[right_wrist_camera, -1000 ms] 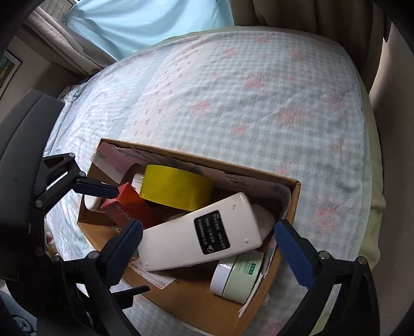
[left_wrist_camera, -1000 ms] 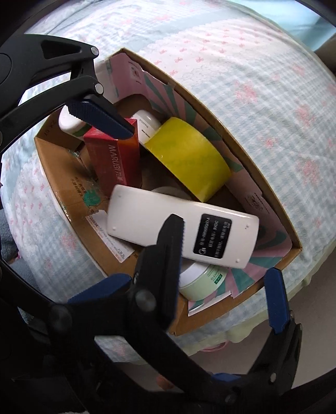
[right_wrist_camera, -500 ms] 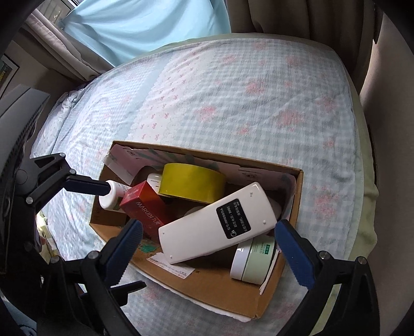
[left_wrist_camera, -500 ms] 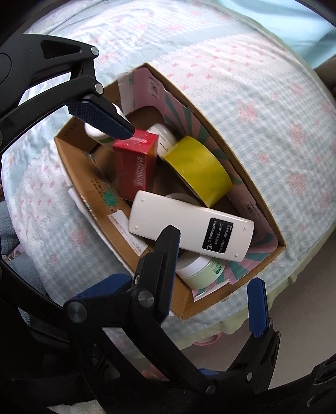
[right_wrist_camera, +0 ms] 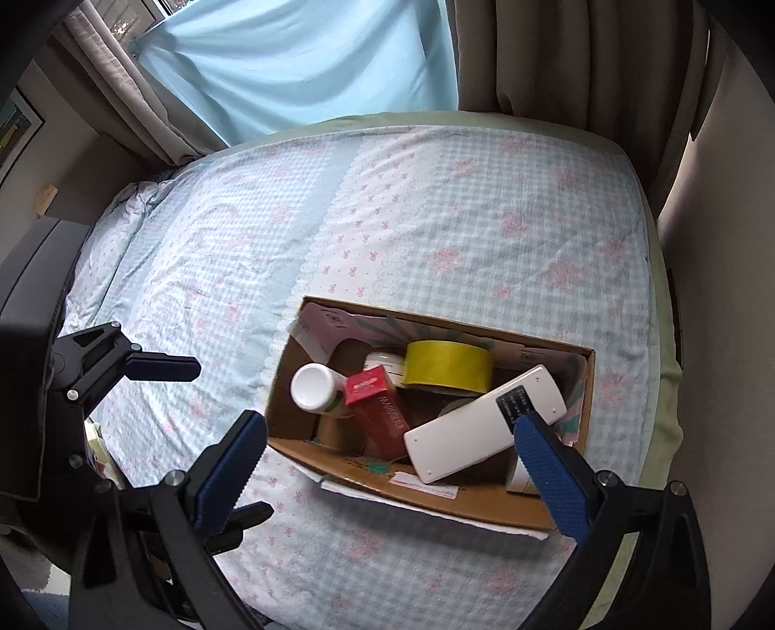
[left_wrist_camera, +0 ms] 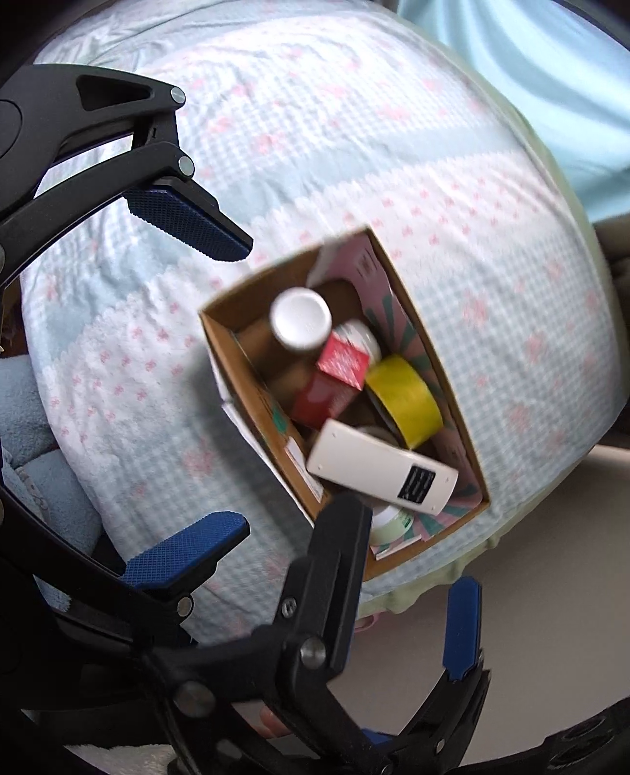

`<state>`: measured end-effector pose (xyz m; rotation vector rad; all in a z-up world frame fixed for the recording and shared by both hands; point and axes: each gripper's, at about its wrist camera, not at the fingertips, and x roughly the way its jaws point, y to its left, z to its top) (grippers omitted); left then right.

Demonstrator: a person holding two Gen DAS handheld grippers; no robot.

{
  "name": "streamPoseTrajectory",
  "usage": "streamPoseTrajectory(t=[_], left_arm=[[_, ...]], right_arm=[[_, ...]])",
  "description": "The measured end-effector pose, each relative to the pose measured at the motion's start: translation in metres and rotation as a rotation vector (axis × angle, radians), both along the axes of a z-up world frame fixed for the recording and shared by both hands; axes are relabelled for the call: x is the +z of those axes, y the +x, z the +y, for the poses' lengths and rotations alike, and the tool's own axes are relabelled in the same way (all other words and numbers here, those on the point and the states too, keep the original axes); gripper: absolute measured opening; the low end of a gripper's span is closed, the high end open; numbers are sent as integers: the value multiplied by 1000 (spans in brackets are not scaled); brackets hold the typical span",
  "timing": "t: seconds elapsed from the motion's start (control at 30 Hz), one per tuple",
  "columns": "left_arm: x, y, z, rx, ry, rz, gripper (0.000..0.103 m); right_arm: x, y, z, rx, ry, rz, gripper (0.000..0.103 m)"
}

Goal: Organize rigid objects

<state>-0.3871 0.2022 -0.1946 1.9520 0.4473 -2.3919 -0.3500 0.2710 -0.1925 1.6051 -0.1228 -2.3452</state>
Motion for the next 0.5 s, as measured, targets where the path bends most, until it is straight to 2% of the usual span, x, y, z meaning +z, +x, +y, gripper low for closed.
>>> streamPoseTrajectory(t=[0.17, 0.33, 0.4, 0.5], left_arm=[[20, 64, -47, 131, 7, 40, 103], [39, 133, -91, 259, -21, 85, 103], [53, 157, -106, 300, -54, 117, 103], [90, 193, -125, 357, -134, 202, 103]], right_arm=[[35, 23, -48, -39, 43, 7, 102], [53, 46, -91, -95, 70, -12, 102], [65, 58, -107, -116, 93, 13, 102], [98, 78, -124, -160, 127, 94, 102]])
